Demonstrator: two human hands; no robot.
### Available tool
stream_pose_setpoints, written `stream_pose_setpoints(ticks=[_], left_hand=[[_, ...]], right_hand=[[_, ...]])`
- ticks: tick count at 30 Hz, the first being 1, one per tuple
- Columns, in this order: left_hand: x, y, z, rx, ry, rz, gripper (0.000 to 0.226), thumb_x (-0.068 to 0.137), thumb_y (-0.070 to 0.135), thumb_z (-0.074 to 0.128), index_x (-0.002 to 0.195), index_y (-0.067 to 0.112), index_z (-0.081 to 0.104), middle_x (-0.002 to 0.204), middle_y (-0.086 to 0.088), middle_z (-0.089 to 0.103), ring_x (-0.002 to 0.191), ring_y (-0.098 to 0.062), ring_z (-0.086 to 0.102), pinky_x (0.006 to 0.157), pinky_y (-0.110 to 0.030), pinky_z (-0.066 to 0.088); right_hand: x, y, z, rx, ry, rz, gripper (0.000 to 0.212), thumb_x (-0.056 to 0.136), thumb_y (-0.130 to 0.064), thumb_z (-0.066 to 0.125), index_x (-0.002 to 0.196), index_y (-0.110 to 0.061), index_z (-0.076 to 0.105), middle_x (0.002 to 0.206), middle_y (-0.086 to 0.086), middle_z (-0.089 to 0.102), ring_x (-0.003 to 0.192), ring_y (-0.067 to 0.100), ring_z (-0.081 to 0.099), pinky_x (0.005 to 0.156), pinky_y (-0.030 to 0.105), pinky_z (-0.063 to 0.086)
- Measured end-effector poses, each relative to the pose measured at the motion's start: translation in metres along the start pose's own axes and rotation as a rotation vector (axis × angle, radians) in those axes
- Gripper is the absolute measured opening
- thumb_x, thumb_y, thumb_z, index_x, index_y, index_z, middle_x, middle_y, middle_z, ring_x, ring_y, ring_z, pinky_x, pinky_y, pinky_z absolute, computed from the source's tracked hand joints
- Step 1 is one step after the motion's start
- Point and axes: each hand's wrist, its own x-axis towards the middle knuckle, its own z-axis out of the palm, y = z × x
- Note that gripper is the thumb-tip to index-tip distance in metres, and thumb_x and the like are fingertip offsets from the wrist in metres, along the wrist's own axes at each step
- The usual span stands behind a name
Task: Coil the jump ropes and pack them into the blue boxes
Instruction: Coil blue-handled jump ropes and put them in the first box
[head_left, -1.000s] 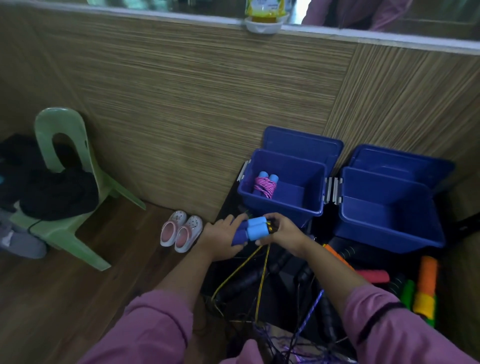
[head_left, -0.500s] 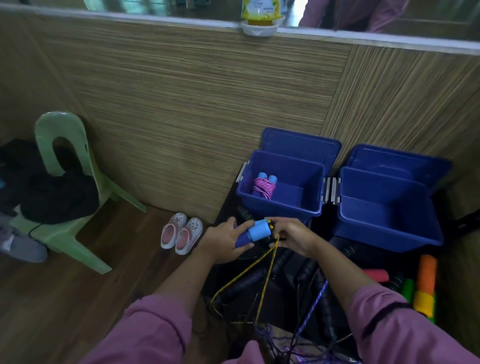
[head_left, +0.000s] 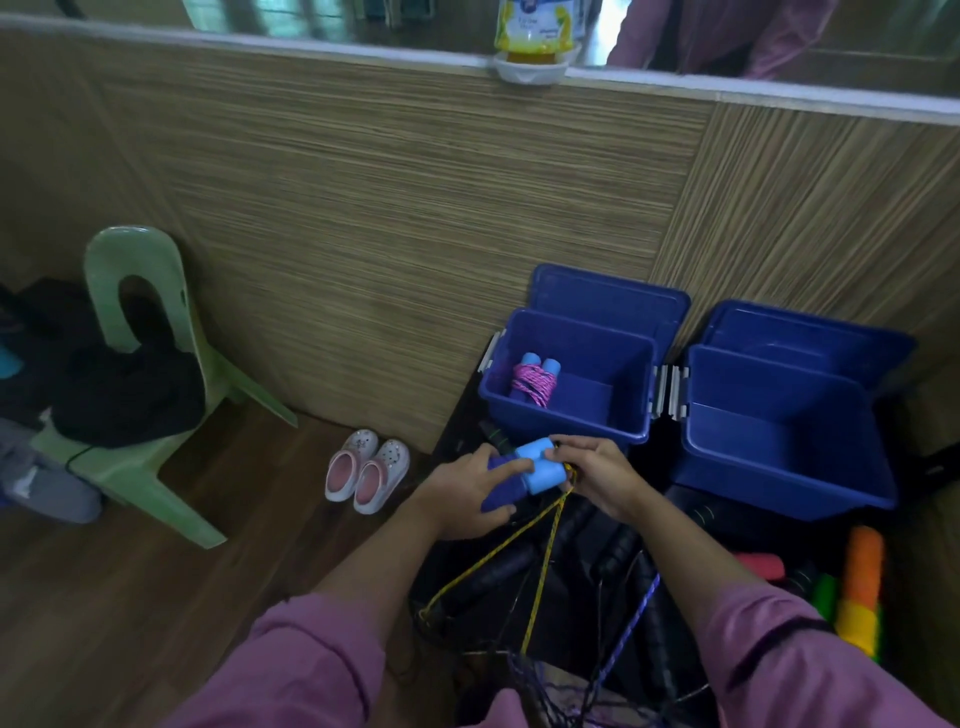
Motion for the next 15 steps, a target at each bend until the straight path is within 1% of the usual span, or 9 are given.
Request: stream_pose_setpoints(ticks=[4, 6, 8, 10, 12, 15], left_hand=[[0.003, 0.002, -0.003, -0.067, -0.031, -0.048, 0.057, 0.091, 0.05, 0.052, 0.142, 0.045, 0.027, 0.121, -0.006, 0.039, 0.101, -0.025, 0.054, 0.088, -0.038, 0.048], [0.005, 0.001, -0.005, -0.081, -0.024, -0.055, 0.056, 0.092, 0.052, 0.05, 0.141, 0.046, 0.024, 0.119, -0.005, 0.04, 0.098, -0.026, 0.056, 0.086, -0.039, 0.049], [0.006, 0.003, -0.008, -0.09, -0.038, -0.075, 0.057, 0.092, 0.054, 0.048, 0.142, 0.045, 0.023, 0.121, -0.005, 0.041, 0.098, -0.027, 0.057, 0.085, -0.038, 0.049], [0.006, 0.007, -0.009, -0.112, -0.053, -0.086, 0.055, 0.092, 0.054, 0.048, 0.142, 0.046, 0.025, 0.122, -0.005, 0.04, 0.098, -0.027, 0.057, 0.086, -0.037, 0.048], [0.005, 0.01, -0.01, -0.144, -0.063, -0.087, 0.051, 0.092, 0.053, 0.05, 0.139, 0.048, 0.029, 0.121, -0.005, 0.039, 0.096, -0.026, 0.057, 0.087, -0.034, 0.046], [0.004, 0.013, -0.012, -0.183, -0.076, -0.069, 0.046, 0.093, 0.051, 0.051, 0.135, 0.05, 0.033, 0.12, -0.004, 0.038, 0.092, -0.021, 0.053, 0.089, -0.031, 0.044]], right_hand=[[-0.001, -0.005, 0.0, -0.038, -0.023, -0.028, 0.047, 0.081, -0.01, 0.073, 0.12, 0.009, 0.055, 0.095, 0.014, 0.066, 0.071, 0.015, 0.062, 0.057, 0.024, 0.048], [-0.003, -0.008, -0.001, -0.064, -0.065, -0.038, 0.053, 0.074, -0.014, 0.078, 0.119, 0.005, 0.057, 0.101, 0.011, 0.067, 0.081, 0.015, 0.064, 0.065, 0.024, 0.049], [-0.004, -0.011, -0.002, -0.118, -0.102, -0.033, 0.063, 0.064, -0.013, 0.083, 0.119, 0.001, 0.057, 0.104, 0.01, 0.068, 0.086, 0.017, 0.063, 0.069, 0.026, 0.045], [-0.002, -0.014, -0.005, -0.168, -0.112, -0.024, 0.064, 0.066, -0.007, 0.082, 0.123, 0.001, 0.054, 0.107, 0.012, 0.068, 0.08, 0.014, 0.062, 0.063, 0.023, 0.044], [-0.001, -0.016, -0.006, -0.214, -0.107, -0.013, 0.062, 0.072, -0.006, 0.079, 0.127, 0.003, 0.052, 0.11, 0.014, 0.067, 0.076, 0.011, 0.061, 0.058, 0.021, 0.043], [-0.001, -0.018, -0.007, -0.249, -0.087, -0.01, 0.057, 0.077, -0.008, 0.076, 0.127, 0.002, 0.051, 0.105, 0.01, 0.067, 0.076, 0.011, 0.059, 0.061, 0.022, 0.041]])
